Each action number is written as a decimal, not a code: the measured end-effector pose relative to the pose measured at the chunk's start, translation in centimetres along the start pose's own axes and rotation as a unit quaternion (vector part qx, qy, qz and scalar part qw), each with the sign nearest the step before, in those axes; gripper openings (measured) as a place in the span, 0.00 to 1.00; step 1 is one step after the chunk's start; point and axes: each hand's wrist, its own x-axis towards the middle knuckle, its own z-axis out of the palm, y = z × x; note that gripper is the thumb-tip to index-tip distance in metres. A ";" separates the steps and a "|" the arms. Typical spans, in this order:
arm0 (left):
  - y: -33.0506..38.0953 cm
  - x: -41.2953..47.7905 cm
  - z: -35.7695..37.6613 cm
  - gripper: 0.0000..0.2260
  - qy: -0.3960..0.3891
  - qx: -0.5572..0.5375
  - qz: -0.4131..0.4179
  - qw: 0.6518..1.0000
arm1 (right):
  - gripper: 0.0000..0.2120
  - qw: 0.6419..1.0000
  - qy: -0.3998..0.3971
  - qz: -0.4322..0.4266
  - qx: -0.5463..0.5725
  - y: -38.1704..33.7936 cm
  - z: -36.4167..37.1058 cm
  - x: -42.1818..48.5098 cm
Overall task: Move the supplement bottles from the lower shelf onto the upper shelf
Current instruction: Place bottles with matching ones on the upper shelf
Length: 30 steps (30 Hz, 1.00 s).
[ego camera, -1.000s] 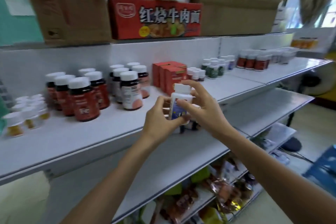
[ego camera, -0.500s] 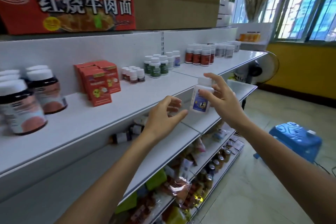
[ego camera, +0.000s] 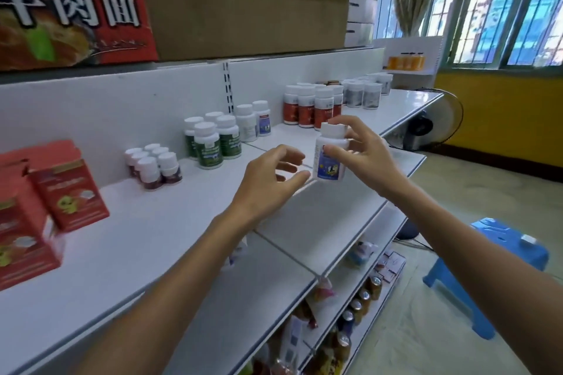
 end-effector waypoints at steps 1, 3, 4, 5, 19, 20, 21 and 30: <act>-0.3 1.0 0.2 0.07 0.001 0.003 -0.004 1.000 | 0.15 1.000 -0.010 -0.007 -0.002 0.7 0.0 1.2; -1.2 2.6 0.5 0.07 0.002 0.018 -0.009 1.000 | 0.15 0.999 -0.030 -0.017 0.002 2.1 0.3 3.4; -1.7 3.3 0.7 0.07 0.004 0.030 -0.012 0.999 | 0.15 0.999 -0.037 -0.021 0.008 2.9 0.5 4.6; -2.3 3.9 0.9 0.07 0.009 0.039 -0.018 0.999 | 0.16 0.999 -0.042 -0.026 0.014 3.8 0.9 5.9; -4.3 10.9 6.9 0.05 0.097 0.213 -0.171 0.957 | 0.21 0.941 -0.293 -0.151 0.075 12.5 7.2 20.1; -4.2 11.2 7.5 0.05 0.104 0.218 -0.186 0.952 | 0.21 0.933 -0.316 -0.159 0.066 12.7 7.5 20.6; -4.3 11.4 8.0 0.05 0.109 0.225 -0.201 0.947 | 0.22 0.928 -0.329 -0.168 0.046 12.8 7.8 21.2; -4.2 11.6 11.7 0.12 0.088 0.375 -0.273 0.882 | 0.29 0.949 -0.277 -0.148 0.037 13.9 10.8 21.8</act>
